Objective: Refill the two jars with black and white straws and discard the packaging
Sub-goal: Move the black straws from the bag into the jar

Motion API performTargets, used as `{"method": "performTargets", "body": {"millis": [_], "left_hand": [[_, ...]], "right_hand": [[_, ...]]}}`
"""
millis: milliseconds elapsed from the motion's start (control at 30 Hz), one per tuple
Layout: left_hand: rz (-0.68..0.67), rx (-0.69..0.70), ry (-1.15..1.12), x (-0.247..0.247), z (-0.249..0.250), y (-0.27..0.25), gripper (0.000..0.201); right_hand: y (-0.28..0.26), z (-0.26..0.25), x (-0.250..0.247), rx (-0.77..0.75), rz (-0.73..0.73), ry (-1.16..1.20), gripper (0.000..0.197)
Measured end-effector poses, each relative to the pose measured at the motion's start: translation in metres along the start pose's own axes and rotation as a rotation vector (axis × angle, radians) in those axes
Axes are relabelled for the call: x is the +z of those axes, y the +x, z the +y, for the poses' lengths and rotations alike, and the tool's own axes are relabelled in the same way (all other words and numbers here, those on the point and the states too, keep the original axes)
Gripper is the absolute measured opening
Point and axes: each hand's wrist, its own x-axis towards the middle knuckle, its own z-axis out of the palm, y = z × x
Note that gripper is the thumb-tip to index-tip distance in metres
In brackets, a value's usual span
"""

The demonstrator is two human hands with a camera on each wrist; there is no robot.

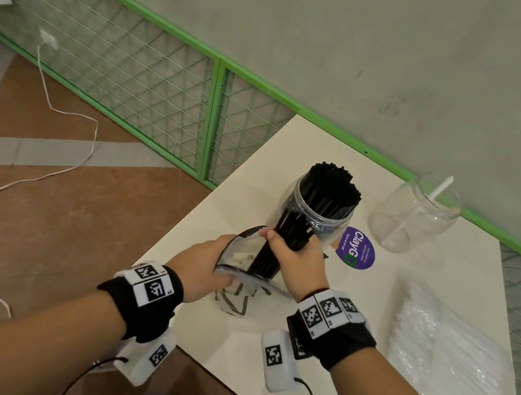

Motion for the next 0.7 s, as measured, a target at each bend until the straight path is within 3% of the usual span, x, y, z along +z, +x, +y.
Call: {"method": "performTargets", "body": {"millis": [167,333,467,600,700], "left_hand": [[0.036,0.013,0.101,0.006,-0.001,0.006,0.054],[-0.079,-0.032,0.143,0.015,-0.012,0.012,0.053],[-0.140,-0.046,0.114,0.021,-0.011,0.012,0.054],[-0.093,-0.022,0.069,0.020,-0.007,0.018,0.058],[-0.018,0.003,0.055,0.014,0.004,0.027,0.065]], "right_hand": [[-0.002,0.006,-0.033,-0.078,0.108,-0.049,0.022],[-0.020,0.060,-0.038,0.118,0.153,-0.082,0.013],[-0.029,0.088,-0.034,0.218,0.095,-0.110,0.013],[-0.016,0.063,-0.044,0.175,0.118,-0.083,0.028],[-0.003,0.014,-0.060,0.011,0.140,-0.037,0.012]]}}
